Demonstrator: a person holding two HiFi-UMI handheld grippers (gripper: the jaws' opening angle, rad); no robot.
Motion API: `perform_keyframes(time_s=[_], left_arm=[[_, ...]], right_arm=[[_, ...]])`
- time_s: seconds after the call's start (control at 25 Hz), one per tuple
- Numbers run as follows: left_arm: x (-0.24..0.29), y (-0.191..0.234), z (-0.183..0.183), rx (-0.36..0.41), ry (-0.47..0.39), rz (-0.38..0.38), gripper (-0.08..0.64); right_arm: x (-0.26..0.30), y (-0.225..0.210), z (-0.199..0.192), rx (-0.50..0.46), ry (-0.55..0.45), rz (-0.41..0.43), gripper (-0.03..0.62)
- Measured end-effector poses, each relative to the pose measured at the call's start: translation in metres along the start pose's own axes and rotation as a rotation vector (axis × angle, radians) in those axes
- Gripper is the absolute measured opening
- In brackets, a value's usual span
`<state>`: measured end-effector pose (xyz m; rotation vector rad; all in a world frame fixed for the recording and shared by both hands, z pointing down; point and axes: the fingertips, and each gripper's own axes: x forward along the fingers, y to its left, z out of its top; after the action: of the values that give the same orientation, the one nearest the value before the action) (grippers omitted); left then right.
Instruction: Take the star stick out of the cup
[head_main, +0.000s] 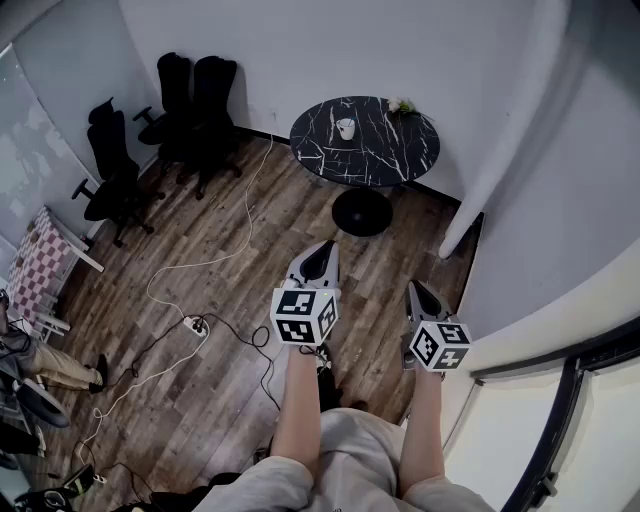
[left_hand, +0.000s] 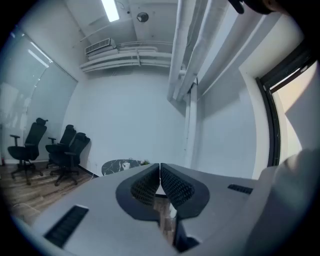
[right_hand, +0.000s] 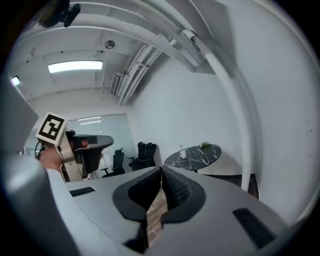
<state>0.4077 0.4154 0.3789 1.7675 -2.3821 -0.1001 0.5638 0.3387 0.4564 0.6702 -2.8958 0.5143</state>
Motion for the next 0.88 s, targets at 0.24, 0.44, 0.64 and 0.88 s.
perform_keyframes(time_s=[0.24,0.44,0.64,0.88], left_arm=[[0.002,0.024,-0.035,0.005,0.093,0.024,0.025],[0.026,0.028,-0.060,0.047,0.154,-0.008,0.025],[0.061,0.053,-0.025,0.071,0.097,-0.023,0.025],[0.101,0.097,-0.003,0.058,0.077,-0.007,0.025]], right_arm=[[0.032,0.015,0.010,-0.080,-0.019,0.015,0.037],[0.069,0.002,0.026,-0.032,-0.018,-0.003,0.037],[0.108,-0.008,0.043,-0.017,-0.023,0.021,0.038],[0.162,-0.011,0.061,-0.037,-0.001,0.077,0.038]])
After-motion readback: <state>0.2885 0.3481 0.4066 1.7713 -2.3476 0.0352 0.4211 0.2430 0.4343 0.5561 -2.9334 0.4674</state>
